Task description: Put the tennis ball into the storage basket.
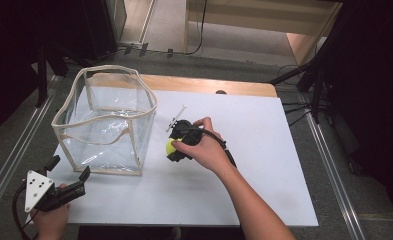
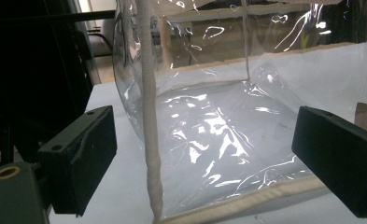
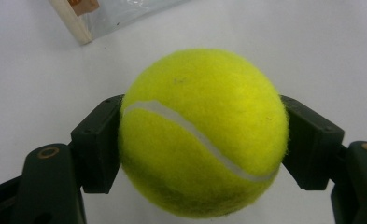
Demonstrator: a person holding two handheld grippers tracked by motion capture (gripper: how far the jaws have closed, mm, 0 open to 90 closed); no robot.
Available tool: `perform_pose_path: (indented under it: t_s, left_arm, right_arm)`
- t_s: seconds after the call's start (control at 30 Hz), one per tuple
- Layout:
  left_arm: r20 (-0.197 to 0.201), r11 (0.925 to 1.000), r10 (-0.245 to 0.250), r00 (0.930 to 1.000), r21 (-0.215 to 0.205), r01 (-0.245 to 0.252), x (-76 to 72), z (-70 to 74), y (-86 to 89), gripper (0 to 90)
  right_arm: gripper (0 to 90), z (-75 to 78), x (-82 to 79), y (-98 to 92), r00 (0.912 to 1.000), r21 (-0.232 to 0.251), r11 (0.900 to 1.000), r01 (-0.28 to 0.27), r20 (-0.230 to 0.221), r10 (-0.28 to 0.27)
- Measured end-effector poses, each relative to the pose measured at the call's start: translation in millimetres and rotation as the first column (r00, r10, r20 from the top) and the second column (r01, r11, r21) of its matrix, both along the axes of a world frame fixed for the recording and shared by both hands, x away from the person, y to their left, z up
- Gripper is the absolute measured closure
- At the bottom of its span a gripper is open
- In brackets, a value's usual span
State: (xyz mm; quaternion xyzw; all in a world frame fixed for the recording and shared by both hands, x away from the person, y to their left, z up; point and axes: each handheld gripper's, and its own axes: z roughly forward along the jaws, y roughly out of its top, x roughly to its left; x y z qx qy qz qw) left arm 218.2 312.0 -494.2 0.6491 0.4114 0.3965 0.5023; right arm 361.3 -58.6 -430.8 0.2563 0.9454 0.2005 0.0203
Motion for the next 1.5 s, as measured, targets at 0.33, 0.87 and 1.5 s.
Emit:
perform_pose_path:
  t_s: [0.33, 0.87, 1.5]
  left_arm:
    - [-0.001, 1.0, 0.001, 1.0, -0.006, -0.001, 0.1, 0.1, 0.4, 6.9]
    - [-0.004, 1.0, 0.002, 1.0, -0.009, -0.002, -0.1, 0.5, 1.3, 6.9]
    - [-0.002, 0.9999, -0.001, 1.0, -0.016, 0.001, 0.0, 0.8, 1.9, 6.9]
  right_arm:
    - [23.2, 13.3, 4.3, 6.1, 0.9999, 0.006, 1.0, -0.013, 0.004, 0.013]
    - [23.2, 33.6, 9.1, 12.6, 0.9993, 0.014, 0.999, -0.035, 0.012, 0.035]
    - [23.3, 62.2, 17.2, 18.5, 0.9982, 0.03, 0.998, -0.05, 0.034, 0.049]
